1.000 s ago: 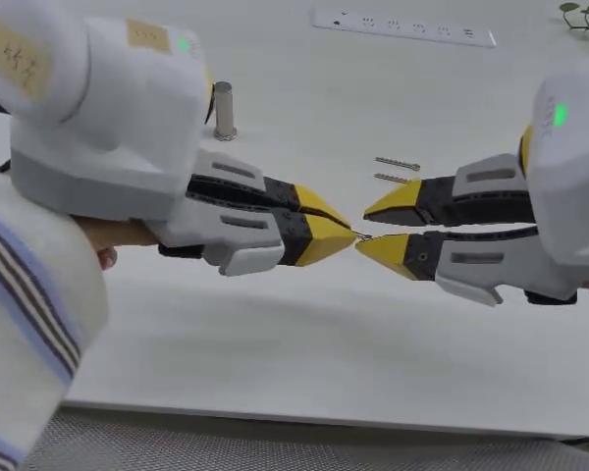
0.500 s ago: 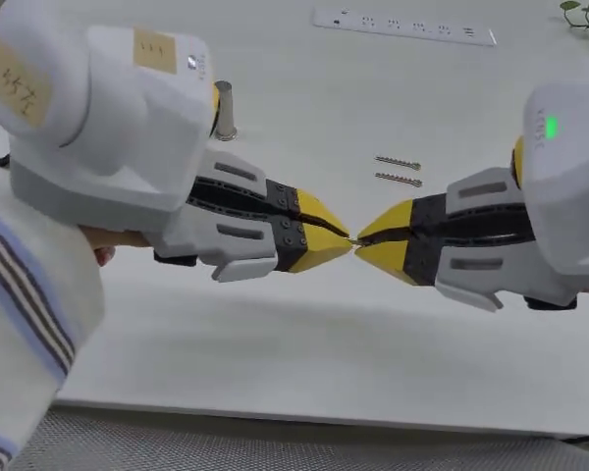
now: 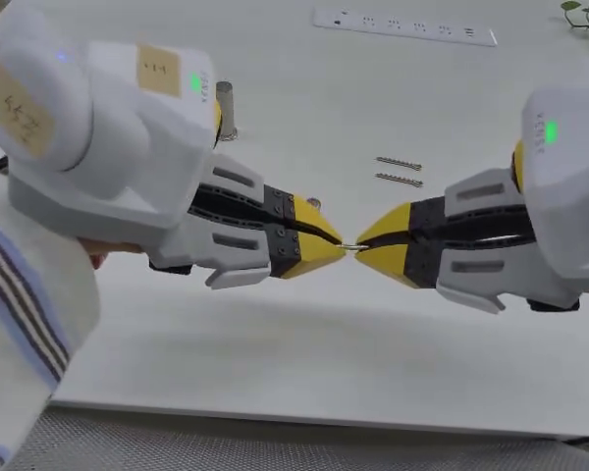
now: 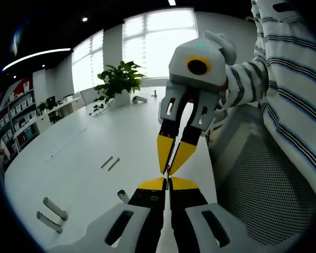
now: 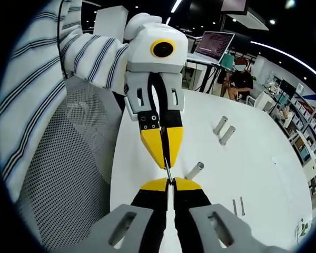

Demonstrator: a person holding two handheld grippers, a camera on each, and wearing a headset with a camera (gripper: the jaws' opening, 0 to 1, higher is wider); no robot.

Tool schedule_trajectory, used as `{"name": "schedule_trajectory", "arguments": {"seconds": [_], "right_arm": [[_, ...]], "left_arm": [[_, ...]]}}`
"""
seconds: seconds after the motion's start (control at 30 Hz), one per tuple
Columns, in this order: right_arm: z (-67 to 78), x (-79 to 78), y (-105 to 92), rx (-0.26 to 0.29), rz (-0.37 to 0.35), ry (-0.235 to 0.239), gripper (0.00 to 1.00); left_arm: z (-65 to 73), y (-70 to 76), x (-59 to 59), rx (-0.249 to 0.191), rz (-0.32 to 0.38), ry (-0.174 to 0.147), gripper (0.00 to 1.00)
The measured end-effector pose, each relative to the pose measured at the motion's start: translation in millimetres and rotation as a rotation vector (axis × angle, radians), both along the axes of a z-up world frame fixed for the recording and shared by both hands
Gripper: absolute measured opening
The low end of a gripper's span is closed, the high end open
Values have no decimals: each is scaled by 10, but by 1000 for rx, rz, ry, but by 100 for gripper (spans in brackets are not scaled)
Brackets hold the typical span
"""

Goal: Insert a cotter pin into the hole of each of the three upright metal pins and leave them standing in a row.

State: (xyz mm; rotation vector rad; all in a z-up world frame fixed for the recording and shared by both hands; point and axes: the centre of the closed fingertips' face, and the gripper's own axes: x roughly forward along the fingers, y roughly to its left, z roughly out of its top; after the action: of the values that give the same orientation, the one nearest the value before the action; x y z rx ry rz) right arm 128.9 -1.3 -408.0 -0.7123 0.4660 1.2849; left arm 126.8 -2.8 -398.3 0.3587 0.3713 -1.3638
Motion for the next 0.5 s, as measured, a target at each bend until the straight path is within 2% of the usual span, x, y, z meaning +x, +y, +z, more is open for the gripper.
{"name": "schedule_trajectory", "arguments": {"seconds": [0.2, 0.3, 0.5], "right_arm": [[-26, -29, -8, -8, 18, 19, 0], [-41, -54, -11, -11, 29, 36, 0], [-81, -89, -25, -32, 46, 56, 0]], "left_arm": [[-20, 7, -47, 18, -21, -2, 0], [-48, 6, -55, 36, -28, -20, 0], [-116, 9, -67, 65, -28, -28, 0]]}}
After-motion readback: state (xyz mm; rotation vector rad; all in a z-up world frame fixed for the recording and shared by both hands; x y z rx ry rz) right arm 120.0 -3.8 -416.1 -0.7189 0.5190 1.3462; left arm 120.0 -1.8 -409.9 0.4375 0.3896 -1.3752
